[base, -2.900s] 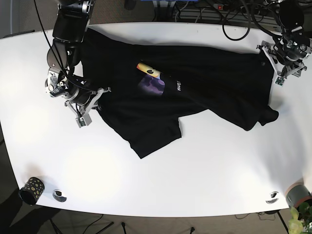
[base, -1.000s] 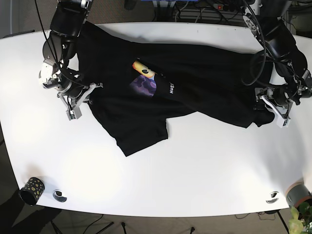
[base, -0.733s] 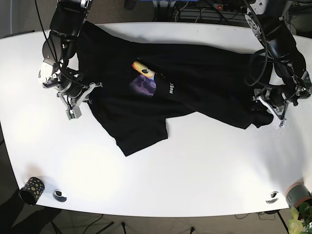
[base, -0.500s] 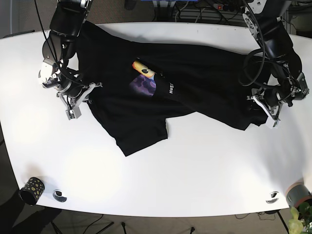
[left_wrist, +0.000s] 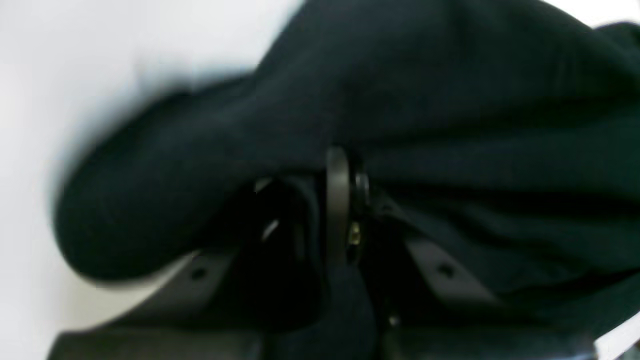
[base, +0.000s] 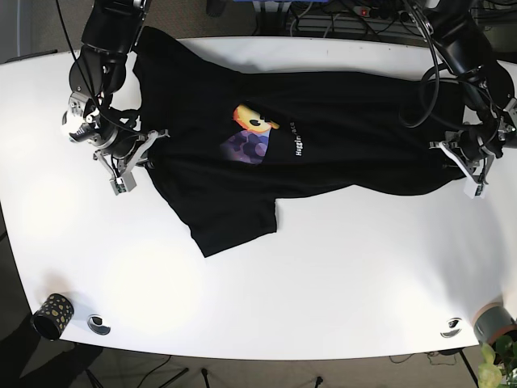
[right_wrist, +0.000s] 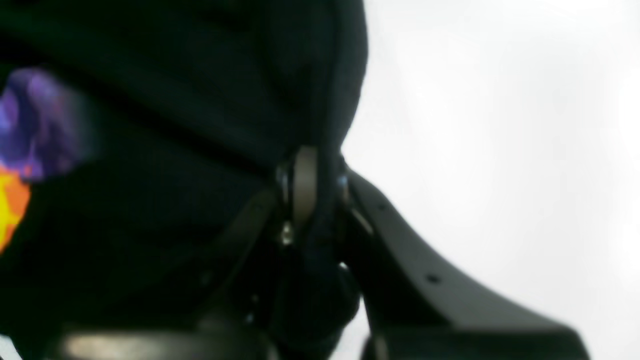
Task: Fold the T-shirt properly
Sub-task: 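Grasp the shirt's side edge with the left gripper beside the right gripper's hold, then lift the shirt with both grippers and lay it flat, stretched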
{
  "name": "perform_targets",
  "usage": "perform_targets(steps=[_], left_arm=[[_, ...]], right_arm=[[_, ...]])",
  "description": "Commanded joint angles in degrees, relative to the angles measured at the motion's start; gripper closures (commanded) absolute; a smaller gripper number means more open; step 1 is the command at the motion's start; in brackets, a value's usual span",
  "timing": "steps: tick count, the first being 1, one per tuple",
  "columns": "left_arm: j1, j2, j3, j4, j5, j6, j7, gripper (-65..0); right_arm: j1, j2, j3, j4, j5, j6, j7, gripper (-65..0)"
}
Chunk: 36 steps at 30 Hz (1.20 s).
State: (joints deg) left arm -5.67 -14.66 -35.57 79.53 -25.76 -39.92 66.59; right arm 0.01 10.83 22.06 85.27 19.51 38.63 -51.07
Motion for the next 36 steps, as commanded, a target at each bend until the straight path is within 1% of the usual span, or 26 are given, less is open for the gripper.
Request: perform_targets(steps=[1,6,10,13,15,19,25,30,33,35,36], left_arm=[[0.1,-0.8,0.1,6.1,-1.4,-0.1,-1.1,-0.1],[2.6,-0.9,0.1,14.3,-1.3,-0.1,-1.1,-0.1],[2.6,-0.9,0.3,17.3,-1.3,-0.1,-1.2,-0.1],[1.1,-0.9,0.5,17.8,-1.3,-0.1,-1.5,-0.1],[-2.1,-0.9,0.5,17.7,-1.3,-0.1,-1.3,-0.1],[-7.6,-1.2,1.2,17.3,-1.2,-0.1,-1.2,-0.1],[-18.5,-4.7,7.2,13.6,0.9,-0.1,-1.3,-0.1],[-29.1,-6.5,7.6,9.0,1.4,-0.1,-1.1,0.0],[-34.7,-7.8,7.7,6.7,1.4,-0.1,-1.1,0.0],[-38.5,-8.7,8.2,4.9,1.4,-0.1,-1.1,0.0],[-39.8,-9.1,8.6,4.3,1.4,-0.1,-1.2,0.0]], right_arm=[[0.5,0.6,0.4,5.1,0.5,0.09,-0.8,0.0],[0.1,0.6,0.5,9.8,0.5,0.27,-4.6,0.0],[1.3,1.0,0.4,10.6,0.5,0.36,-4.9,0.0],[4.7,1.3,0.5,10.4,-0.2,0.44,-4.9,0.0],[6.9,3.0,0.0,10.3,0.0,0.36,-5.0,0.0],[12.3,4.6,0.0,10.2,-0.1,0.44,-6.0,0.0],[23.0,7.1,0.0,10.2,0.4,0.44,-9.9,0.0],[34.0,9.6,-0.1,10.2,0.4,0.53,-14.0,0.0],[40.0,11.3,-2.4,10.2,0.1,0.53,-15.2,0.0],[43.9,13.6,-5.3,10.2,0.5,0.71,-15.3,0.0],[45.1,14.3,-6.5,10.2,0.6,1.15,-15.3,0.0]])
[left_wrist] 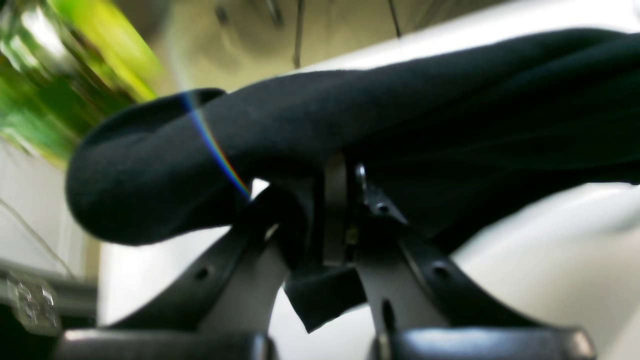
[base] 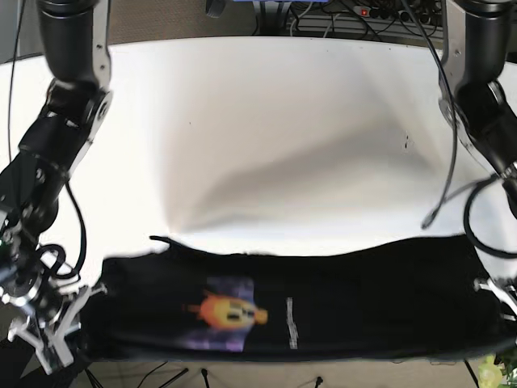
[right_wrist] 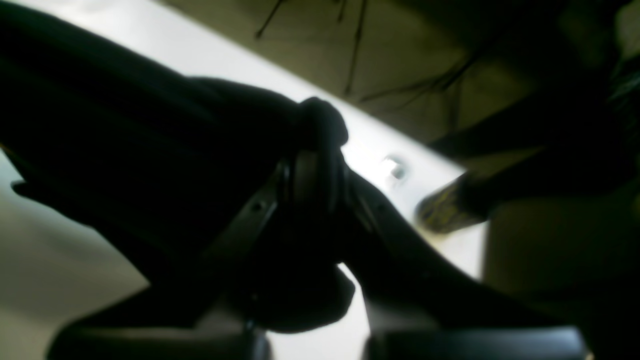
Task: Fold the T-shirt properly
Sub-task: 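Lift the shirt with both grippers and lay it flat, stretched, then release and regrasp the shirt's collar edge with both grippers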
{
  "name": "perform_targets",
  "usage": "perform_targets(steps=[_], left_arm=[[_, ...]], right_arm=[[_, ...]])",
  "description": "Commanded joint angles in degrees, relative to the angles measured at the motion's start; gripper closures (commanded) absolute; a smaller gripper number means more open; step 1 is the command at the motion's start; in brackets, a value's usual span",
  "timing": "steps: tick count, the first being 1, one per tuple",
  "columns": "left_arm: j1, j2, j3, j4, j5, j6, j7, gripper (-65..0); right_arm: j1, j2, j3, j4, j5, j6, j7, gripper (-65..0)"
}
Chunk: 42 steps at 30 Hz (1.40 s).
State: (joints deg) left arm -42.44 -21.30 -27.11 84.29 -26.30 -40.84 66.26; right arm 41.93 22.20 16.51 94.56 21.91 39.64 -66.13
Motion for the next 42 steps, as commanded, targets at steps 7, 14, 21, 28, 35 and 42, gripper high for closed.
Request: perform_targets(steps=[7,14,21,28,35,42], left_arm=[[-5.9,-4.4,1.8,-2.6,1.4,0.8,-1.2,-0.1],[4.1,-4.2,1.5,2.3,1.3,0.8,-1.2,0.0],[21.5,-2.1,1.2,12.2,1.3,0.8,-1.3,0.0],[37.9,0.9,-2.6,13.9,1.7,0.8,-6.9,0.0],[48.0,2.1,-5.9,13.8,1.7,0.8,-8.2,0.0],[55.5,2.1,-6.0,13.8,1.7,0.8,-10.9,-0.4]], right_arm=[[7.3,6.9,-3.0,1.2,4.9,0.36,-1.8,0.0],[-2.6,7.7,1.2,4.5,9.8,0.36,-2.7,0.0],[-23.0,5.3,7.0,10.8,13.3,0.36,-2.7,0.0],[-39.1,0.4,12.5,10.4,13.6,0.36,-2.4,0.0],[-49.5,-2.3,13.8,10.6,13.8,0.36,-2.3,0.0],[-56.0,-4.3,16.1,10.6,13.8,0.36,-2.4,0.0]])
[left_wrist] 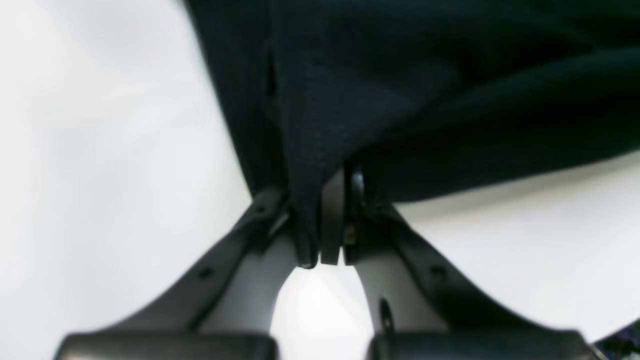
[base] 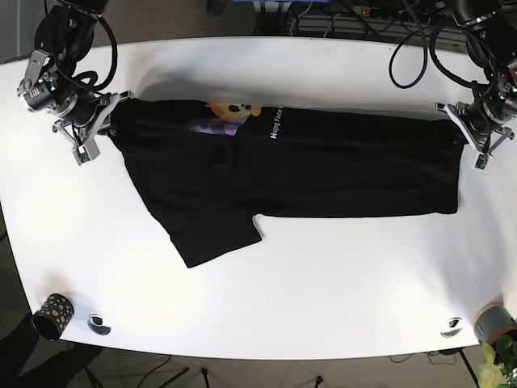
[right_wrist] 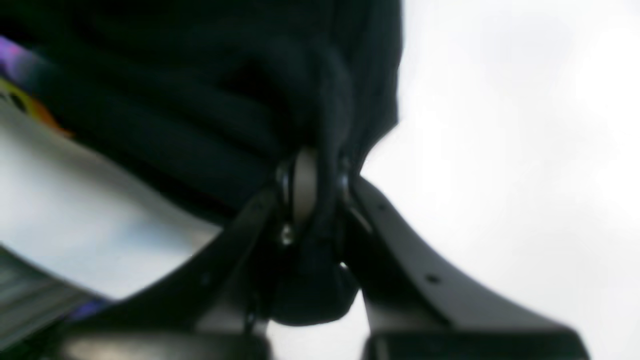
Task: Fold the T-shirt properly
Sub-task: 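Release and regrasp the shirt's collar edge with both grippers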
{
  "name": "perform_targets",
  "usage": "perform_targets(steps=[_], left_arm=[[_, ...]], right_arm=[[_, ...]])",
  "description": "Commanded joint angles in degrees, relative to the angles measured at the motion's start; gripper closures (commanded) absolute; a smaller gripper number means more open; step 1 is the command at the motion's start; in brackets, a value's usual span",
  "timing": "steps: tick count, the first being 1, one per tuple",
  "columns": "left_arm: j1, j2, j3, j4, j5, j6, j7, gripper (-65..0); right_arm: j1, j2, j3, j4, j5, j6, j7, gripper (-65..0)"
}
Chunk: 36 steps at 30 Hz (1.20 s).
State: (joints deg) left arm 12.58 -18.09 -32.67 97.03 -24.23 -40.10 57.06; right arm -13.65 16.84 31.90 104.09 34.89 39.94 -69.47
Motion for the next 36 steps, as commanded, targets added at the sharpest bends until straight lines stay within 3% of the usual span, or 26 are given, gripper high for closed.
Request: perform_targets(steps=[1,4,8,13,18,20,23,28,30,36], left_arm=[[1.2,-1.1,-0.4,1.0,-0.3,0.1,-1.9,-0.4],[4.0,-1.4,-0.4,1.2,-0.5,0.1,-2.0,-0.4],[6.6,-1.5,-0.4,1.2,-0.3,0.1,-2.1,-1.1],[9.3,-1.5,-0.6,1.4,-0.5,0.1,-1.9,-16.2],[12.2,-1.5,-4.4,1.7,-1.3,0.1,-1.8,-29.2],[12.9,-1.5,-6.1,2.7,-3.4,0.1,-1.8,-32.1],[14.3,-1.7,-9.0,4.7,-10.3,0.1,-0.1,-35.7],[13.1,-3.7,-12.1,8.9,-24.3,0.1,10.0,-36.0],[10.8,-3.6,-12.1,11.0,-27.7,0.1,12.3,-36.0],[1.1,1.6,-5.9,12.8,-29.5,0.1,17.2,-36.0]], right_arm=[[-1.1,1.0,0.8,1.1,0.8,0.06,0.9,-0.6],[-3.7,1.0,0.8,1.2,1.4,0.06,0.9,-7.3],[-7.2,1.0,3.7,1.2,6.8,0.06,0.9,-15.7],[-10.7,1.0,6.5,1.1,13.4,0.06,0.9,-27.3],[-12.9,1.0,8.6,1.0,13.9,0.06,0.8,-32.2],[-13.7,1.0,9.9,1.1,14.0,0.06,0.7,-32.5],[-15.4,1.0,11.0,1.1,14.1,0.06,0.7,-32.5],[-17.2,1.0,11.2,1.1,16.3,0.06,0.7,-32.7],[-17.9,1.1,11.5,1.1,19.0,0.06,0.7,-32.7],[-17.7,1.0,13.6,1.2,25.5,0.06,0.7,-32.7]])
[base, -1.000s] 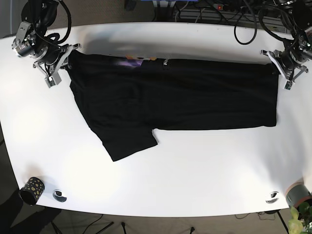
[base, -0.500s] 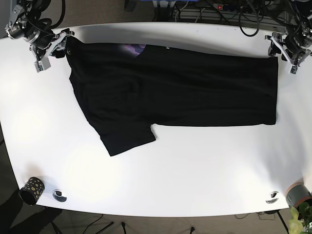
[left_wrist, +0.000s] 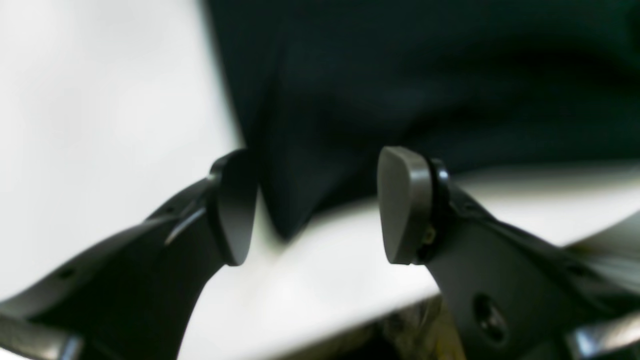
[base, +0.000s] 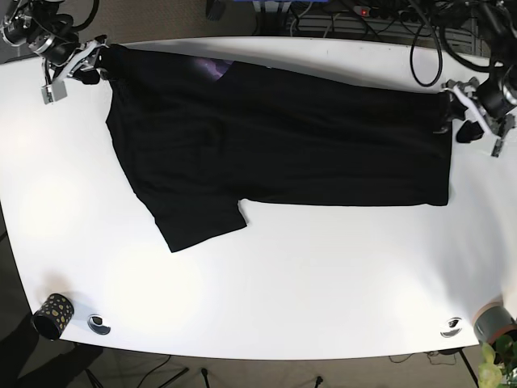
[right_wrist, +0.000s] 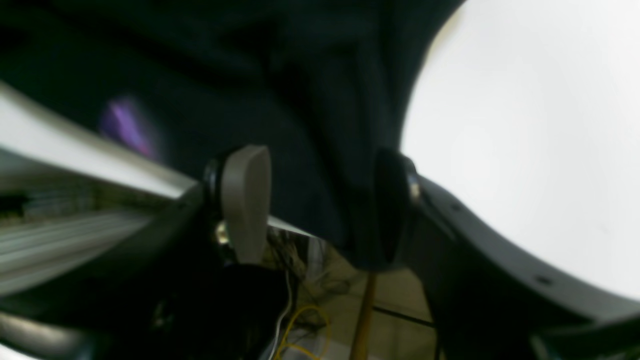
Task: Fold the T-shirt properly
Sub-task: 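Release and regrasp the shirt's collar edge with both grippers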
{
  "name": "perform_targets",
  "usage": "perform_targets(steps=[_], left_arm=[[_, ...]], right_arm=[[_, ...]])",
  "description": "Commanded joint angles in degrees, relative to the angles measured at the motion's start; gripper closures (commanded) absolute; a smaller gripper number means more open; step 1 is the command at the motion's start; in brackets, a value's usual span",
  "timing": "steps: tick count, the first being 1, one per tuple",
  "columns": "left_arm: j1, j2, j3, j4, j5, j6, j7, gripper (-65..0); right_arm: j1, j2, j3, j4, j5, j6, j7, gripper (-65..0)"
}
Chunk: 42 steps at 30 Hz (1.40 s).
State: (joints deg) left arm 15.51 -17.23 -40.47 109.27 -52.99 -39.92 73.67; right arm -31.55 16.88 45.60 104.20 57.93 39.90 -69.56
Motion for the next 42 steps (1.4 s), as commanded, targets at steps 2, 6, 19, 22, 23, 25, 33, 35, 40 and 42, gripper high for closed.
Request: perform_targets(steps=[2,6,19,22,23,25,33,35,40,42], left_arm=[[-5.2,1.3,5.4,0.4,-0.7,-0.1,0.8,-36.0],[-9.6,2.6,11.5,0.3,1.3,-0.1,0.8,-36.0],[-6.8,2.3,19.4,0.3,19.1,-0.1,-0.1,-36.0],[-3.9,1.4,19.9,0.1,21.9,-0.1,-3.5,-36.0],[-2.9,0.7,20.2,-0.3,23.5,-0.1,-4.3,-36.0],[-2.2,0.1,20.5,-1.8,25.7,-0.1,-5.0,-35.8],[-0.6,-2.2,19.8,-9.3,35.8,-0.1,-9.4,-35.7],[-0.4,-2.5,19.8,-10.2,37.7,-0.1,-10.4,-35.7],[-0.1,-4.8,19.7,-12.3,39.0,-0.1,-10.9,-35.7],[1.2,-6.1,18.8,-11.0,39.0,-0.1,-10.9,-34.3]], right_arm=[[1.5,1.1,-0.8,1.5,3.1,0.10,0.8,-32.7],[4.1,1.1,-2.8,2.0,3.3,0.10,0.8,-32.2],[7.4,-0.5,-11.1,-0.5,-1.5,0.10,0.8,-31.9],[7.5,-1.5,-11.5,-0.5,-7.4,0.10,0.8,-31.9],[7.6,-1.5,-11.5,-0.5,-10.1,0.10,0.8,-31.9],[8.0,-2.1,-11.5,-0.5,-14.4,0.10,0.9,-31.9],[12.2,-3.5,-11.5,-2.2,-30.5,0.10,1.1,-31.9],[14.3,-3.5,-11.5,-4.7,-34.2,0.10,1.1,-31.9],[18.5,-3.1,-11.5,-10.4,-41.1,0.10,2.1,-31.9],[19.5,-3.0,-11.5,-10.8,-42.8,0.10,3.0,-31.9]])
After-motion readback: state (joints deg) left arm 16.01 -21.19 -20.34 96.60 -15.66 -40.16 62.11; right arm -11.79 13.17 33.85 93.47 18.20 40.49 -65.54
